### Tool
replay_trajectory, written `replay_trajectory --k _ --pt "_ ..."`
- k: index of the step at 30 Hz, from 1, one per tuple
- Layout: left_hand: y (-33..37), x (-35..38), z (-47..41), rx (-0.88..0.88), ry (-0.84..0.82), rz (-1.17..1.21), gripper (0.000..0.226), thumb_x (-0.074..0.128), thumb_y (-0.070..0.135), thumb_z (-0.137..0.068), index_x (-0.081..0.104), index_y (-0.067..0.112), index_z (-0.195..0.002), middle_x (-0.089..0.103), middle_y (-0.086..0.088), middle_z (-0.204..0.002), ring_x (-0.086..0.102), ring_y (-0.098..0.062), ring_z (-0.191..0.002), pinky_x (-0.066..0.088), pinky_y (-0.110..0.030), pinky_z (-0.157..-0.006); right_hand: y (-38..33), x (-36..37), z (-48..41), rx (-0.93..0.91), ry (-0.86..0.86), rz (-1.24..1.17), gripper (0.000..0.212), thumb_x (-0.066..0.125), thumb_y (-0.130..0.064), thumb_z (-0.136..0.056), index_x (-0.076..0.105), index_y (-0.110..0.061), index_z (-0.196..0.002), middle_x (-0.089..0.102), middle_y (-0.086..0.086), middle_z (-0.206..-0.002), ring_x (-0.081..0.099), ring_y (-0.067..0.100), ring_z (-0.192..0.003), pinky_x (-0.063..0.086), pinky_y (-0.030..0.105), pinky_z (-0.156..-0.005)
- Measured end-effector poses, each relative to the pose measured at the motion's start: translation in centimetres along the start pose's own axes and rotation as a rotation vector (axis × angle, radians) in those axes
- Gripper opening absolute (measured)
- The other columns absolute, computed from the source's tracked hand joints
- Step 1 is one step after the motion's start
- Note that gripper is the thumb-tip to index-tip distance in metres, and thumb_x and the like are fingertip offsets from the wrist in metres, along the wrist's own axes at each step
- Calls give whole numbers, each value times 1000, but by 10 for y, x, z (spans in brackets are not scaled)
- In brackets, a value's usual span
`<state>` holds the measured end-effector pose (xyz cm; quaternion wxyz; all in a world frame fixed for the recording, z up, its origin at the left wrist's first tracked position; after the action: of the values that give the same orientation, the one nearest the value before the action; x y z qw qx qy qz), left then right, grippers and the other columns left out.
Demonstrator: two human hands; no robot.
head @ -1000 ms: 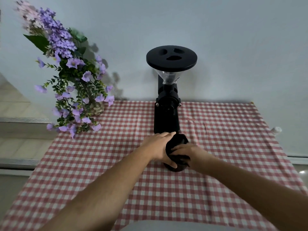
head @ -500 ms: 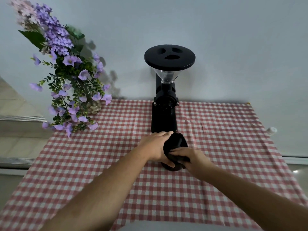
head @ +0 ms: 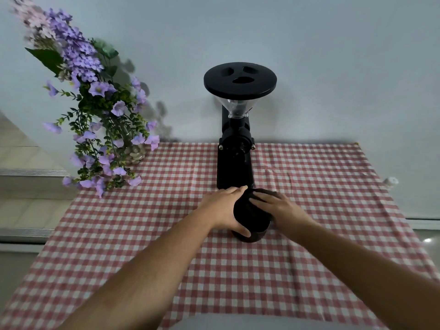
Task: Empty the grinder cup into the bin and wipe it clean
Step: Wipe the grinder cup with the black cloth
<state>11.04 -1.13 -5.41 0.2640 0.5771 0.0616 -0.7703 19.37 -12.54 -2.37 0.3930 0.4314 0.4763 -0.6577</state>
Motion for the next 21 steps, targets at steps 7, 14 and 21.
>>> replay_trajectory --k 7,14,21 --pt "-2 3 -1 2 -12 -28 135 63 89 -45 -4 39 -151 14 10 -162 26 -19 -143 40 -41 -99 -3 15 19 237 -109 -130 49 52 -5 -89 46 -26 -133 50 -1 -134 53 15 -112 49 26 -89" --pt "0 -1 1 10 -11 36 129 70 80 -49 5 38 -152 23 12 -158 31 -19 -140 38 -43 -102 -4 -38 -6 78 63 -73 49 50 -5 -90 50 -31 -131 49 -5 -137 48 15 -117 46 30 -96" --pt "-2 1 -2 -1 -13 -34 137 63 89 -43 -2 38 -152 18 8 -161 29 -20 -142 40 -41 -99 9 27 27 234 -14 17 53 48 -7 -92 37 -26 -141 36 -2 -149 39 20 -127 44 31 -99"
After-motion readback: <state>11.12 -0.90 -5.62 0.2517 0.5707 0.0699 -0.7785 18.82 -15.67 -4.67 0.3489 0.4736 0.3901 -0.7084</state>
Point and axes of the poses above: each hand's wrist, its own z-axis away from the middle knuckle, its own x-axis out of the palm, y = z × x, the point moved 7 cm from there along -z, towards the middle knuckle
